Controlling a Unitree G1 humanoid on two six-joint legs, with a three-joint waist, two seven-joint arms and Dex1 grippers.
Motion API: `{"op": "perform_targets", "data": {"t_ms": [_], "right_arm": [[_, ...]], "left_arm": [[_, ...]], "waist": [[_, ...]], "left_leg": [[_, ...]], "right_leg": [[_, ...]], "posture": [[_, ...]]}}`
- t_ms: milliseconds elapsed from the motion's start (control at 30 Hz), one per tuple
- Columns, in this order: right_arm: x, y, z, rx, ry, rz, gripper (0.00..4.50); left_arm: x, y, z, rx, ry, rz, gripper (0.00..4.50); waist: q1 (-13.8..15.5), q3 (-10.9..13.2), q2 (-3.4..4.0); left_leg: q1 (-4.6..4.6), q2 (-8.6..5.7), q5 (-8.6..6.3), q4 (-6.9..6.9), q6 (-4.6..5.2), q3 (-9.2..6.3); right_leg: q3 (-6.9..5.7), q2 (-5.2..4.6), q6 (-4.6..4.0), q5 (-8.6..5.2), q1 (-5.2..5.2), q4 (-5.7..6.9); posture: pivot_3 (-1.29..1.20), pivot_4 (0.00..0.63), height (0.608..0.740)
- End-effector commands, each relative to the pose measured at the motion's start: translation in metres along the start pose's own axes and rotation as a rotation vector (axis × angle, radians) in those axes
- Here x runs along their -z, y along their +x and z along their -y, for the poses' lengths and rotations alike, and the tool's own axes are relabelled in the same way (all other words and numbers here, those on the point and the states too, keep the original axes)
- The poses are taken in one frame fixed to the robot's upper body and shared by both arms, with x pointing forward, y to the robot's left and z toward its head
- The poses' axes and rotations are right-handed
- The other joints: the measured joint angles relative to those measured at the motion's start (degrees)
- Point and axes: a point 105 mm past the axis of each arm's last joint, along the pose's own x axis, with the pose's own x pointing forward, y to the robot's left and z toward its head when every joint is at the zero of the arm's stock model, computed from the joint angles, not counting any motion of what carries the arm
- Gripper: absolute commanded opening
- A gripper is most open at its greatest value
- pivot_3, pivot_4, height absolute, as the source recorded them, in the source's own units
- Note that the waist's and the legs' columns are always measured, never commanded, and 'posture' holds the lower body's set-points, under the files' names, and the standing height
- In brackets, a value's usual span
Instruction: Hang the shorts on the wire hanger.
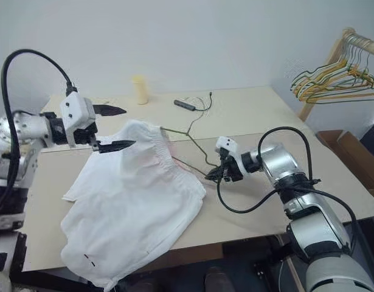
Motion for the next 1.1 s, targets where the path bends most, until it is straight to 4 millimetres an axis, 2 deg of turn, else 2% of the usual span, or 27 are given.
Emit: {"op": "perform_targets", "data": {"t_ms": [33, 333, 633, 733, 933, 1100], "right_arm": [[-0.022, -0.007, -0.007, 0.009, -0.145, 0.019, 0.00], [-0.034, 0.005, -0.012, 0.034, -0.265, -0.055, 0.00], [-0.037, 0.013, -0.009, 0.058, -0.326, -0.091, 0.00], [-0.039, 0.014, -0.010, 0.056, -0.332, -0.091, 0.00], [-0.039, 0.014, -0.010, 0.070, -0.349, -0.101, 0.00], [-0.039, 0.014, -0.011, 0.077, -0.358, -0.102, 0.00]], "left_arm": [[-0.004, -0.005, -0.008, 0.084, 0.008, -0.005, 4.48], [-0.001, 0.002, 0.004, 0.356, -0.053, -0.049, 4.48], [0.002, 0.023, 0.011, 0.435, -0.119, -0.139, 4.48], [0.010, 0.027, 0.014, 0.453, -0.123, -0.191, 3.87], [0.026, 0.030, 0.015, 0.461, -0.122, -0.276, 1.94], [0.028, 0.033, 0.014, 0.448, -0.124, -0.276, 0.27]], "waist": [[-0.1, 0.0, 0.00], [-1.6, 0.0, -0.01], [-1.9, 0.0, -0.01], [-2.1, 0.0, -0.01], [-2.9, 0.0, -0.01], [-3.1, 0.0, -0.01]], "left_leg": [[0.00, 0.00, 0.00, 0.00, 0.00, 0.00], [-0.06, 0.01, 0.00, 0.05, 0.01, -0.01], [-0.06, 0.01, 0.00, 0.06, 0.01, -0.05], [-0.07, 0.01, 0.00, 0.06, 0.01, -0.07], [-0.07, 0.01, 0.00, 0.06, 0.01, -0.10], [-0.07, 0.01, 0.00, 0.06, 0.01, -0.11]], "right_leg": [[0.00, 0.01, 0.00, 0.00, 0.00, -0.01], [0.00, 0.01, 0.04, -0.03, 0.00, -0.02], [0.01, 0.03, 0.06, -0.03, -0.02, 0.02], [0.01, 0.03, 0.06, -0.03, -0.02, 0.01], [0.01, 0.03, 0.05, -0.03, -0.02, 0.03], [0.01, 0.02, 0.06, -0.03, -0.02, 0.02]], "posture": [[-0.07, 0.000, 0.740], [-0.09, 0.000, 0.740], [-0.09, 0.000, 0.740], [-0.09, 0.000, 0.740], [-0.10, 0.000, 0.740], [-0.11, 0.000, 0.740]]}}
